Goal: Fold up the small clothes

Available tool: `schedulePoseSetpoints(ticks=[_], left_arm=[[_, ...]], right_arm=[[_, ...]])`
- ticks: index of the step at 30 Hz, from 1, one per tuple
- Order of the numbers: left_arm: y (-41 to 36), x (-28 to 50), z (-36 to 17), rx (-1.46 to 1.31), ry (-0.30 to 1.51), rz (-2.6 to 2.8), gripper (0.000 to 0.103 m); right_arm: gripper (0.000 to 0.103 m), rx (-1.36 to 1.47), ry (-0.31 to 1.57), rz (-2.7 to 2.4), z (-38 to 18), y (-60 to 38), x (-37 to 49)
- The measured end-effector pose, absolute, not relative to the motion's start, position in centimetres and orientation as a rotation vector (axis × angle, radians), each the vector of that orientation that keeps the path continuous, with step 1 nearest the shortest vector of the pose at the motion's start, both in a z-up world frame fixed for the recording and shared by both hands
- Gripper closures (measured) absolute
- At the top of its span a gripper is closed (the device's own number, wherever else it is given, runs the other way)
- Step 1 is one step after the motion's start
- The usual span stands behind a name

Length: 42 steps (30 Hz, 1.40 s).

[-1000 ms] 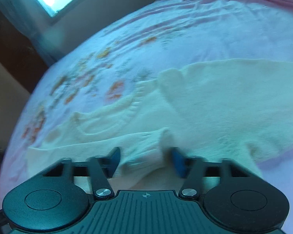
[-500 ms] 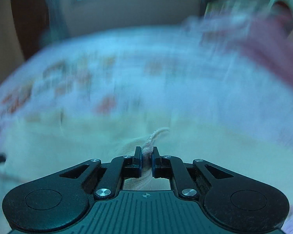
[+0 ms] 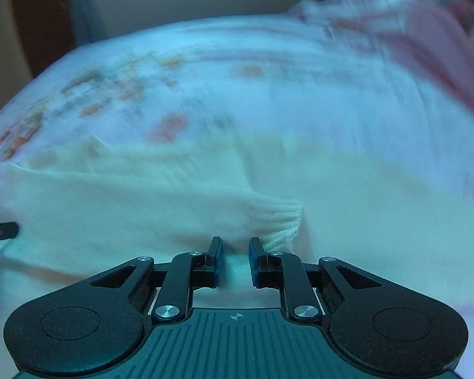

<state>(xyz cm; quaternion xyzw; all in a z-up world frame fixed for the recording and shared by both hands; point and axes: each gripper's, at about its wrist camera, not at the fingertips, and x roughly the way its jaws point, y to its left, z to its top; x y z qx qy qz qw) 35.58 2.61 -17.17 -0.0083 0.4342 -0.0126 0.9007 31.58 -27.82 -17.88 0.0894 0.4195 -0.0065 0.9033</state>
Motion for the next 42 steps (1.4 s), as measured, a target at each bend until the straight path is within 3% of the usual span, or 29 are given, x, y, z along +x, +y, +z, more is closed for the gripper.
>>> schedulePoseSetpoints(ticks=[3, 10, 15, 30, 42], left_arm=[[3.6, 34.1, -16.2, -0.091, 0.906, -0.025, 0.045], [2.3, 28.9, -14.6, -0.052, 0.866, -0.090, 0.039], [1.1, 26.8, -16.1, -0.061, 0.918, -0.088, 0.039], [-2.5, 24.9, -15.9, -0.037, 0.913, -0.100, 0.037], [-10.2, 30.2, -15.6, -0.022, 0.910, -0.174, 0.037]], right_arm=[[0.087, 0.232, 0.831, -0.015, -16.4, -28.9, 30.4], [0.086, 0.294, 0.812, -0.032, -14.3, -31.6, 24.8], [0.062, 0.354, 0.819, -0.116, -14.3, -35.1, 20.8], [0.062, 0.463, 0.807, -0.404, -15.7, -49.4, 15.5], [0.062, 0.716, 0.756, -0.601, -18.4, -60.6, 16.0]])
